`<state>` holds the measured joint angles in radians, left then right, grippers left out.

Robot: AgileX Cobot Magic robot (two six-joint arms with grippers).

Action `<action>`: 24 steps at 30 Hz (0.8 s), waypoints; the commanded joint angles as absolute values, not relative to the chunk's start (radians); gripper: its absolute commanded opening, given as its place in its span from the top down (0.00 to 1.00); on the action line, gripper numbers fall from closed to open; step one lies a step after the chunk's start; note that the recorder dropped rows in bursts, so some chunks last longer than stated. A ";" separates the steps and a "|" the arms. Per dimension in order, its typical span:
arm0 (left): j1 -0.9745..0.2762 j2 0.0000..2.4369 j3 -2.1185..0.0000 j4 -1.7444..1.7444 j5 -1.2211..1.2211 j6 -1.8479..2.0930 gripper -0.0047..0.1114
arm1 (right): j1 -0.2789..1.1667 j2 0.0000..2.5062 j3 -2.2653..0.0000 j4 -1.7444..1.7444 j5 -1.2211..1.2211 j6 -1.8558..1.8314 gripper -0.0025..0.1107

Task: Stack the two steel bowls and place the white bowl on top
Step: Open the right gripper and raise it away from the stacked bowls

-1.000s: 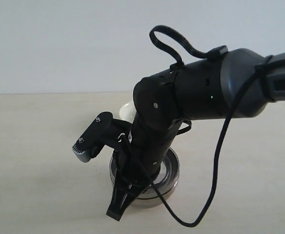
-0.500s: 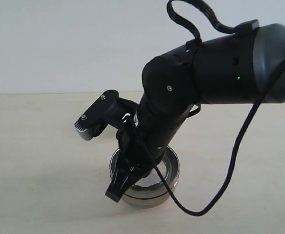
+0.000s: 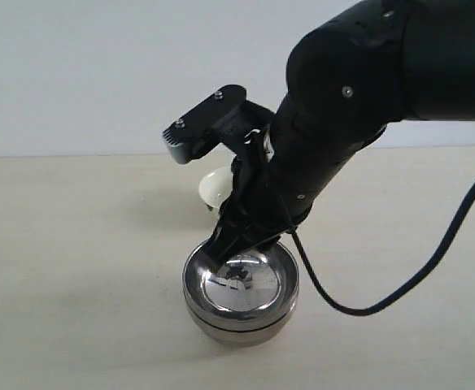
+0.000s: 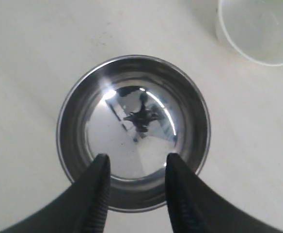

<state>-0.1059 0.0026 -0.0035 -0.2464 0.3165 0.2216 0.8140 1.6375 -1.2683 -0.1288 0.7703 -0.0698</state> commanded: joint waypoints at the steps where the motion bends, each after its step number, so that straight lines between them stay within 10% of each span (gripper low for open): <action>1: -0.104 0.000 0.000 -0.246 0.315 0.215 0.93 | 0.752 1.619 -1.268 -0.138 0.783 -0.025 0.68; 24: -0.104 0.000 0.000 -0.246 0.315 0.215 0.93 | 0.581 1.618 -1.269 -0.136 0.545 0.279 0.68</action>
<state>-0.1059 0.0026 -0.0035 -0.2464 0.3165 0.2216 0.6071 1.6311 -1.2683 -0.1366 0.5714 0.2737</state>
